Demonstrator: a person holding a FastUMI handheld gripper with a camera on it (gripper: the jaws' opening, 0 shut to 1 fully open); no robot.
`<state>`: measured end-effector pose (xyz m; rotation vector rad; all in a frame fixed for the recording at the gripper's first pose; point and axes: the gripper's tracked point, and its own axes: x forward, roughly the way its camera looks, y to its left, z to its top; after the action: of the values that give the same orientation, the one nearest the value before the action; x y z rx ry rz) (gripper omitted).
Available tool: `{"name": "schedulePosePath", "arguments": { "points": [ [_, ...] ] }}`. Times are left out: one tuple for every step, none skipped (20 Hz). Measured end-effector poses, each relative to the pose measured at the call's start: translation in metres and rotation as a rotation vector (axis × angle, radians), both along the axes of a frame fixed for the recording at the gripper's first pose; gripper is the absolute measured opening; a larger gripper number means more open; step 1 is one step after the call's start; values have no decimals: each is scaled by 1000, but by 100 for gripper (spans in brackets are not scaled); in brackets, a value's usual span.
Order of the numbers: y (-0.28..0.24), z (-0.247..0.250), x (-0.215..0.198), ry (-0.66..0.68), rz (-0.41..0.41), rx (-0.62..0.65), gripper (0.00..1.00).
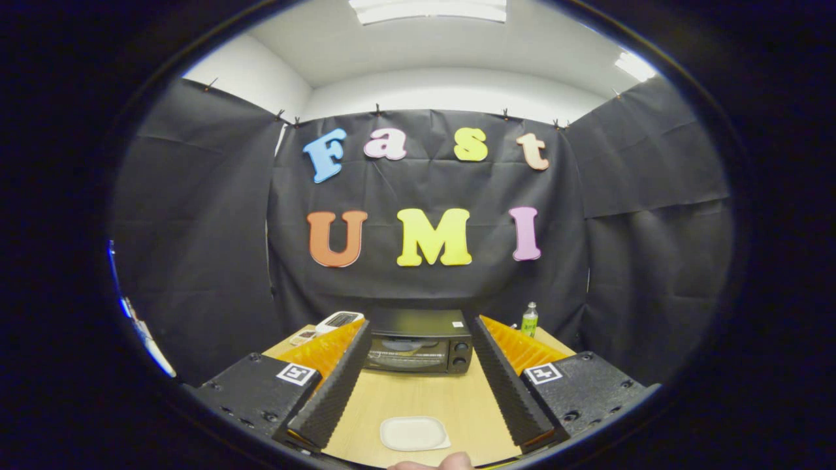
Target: Open the toaster oven, put the food inside, and close the toaster oven door.
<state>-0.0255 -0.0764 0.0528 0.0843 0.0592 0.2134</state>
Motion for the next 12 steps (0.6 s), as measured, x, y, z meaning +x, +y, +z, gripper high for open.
{"name": "schedulePosePath", "arguments": {
  "points": [
    [0,-5,-3,7,4,15,100],
    [-1,-12,-2,15,3,18,100],
    [-3,-18,-2,28,5,14,100],
    [-4,-26,0,46,5,14,100],
    [-5,-31,1,61,7,22,100],
    [-6,-34,4,71,3,30,100],
    [-9,-36,7,77,-1,37,100],
    [-10,-39,10,82,-2,42,100],
    [-11,-40,11,88,-1,46,100],
    [-9,-41,14,88,3,52,100],
    [-7,-42,17,91,8,55,100],
    [-6,-46,19,95,13,51,100]
  ]
}}
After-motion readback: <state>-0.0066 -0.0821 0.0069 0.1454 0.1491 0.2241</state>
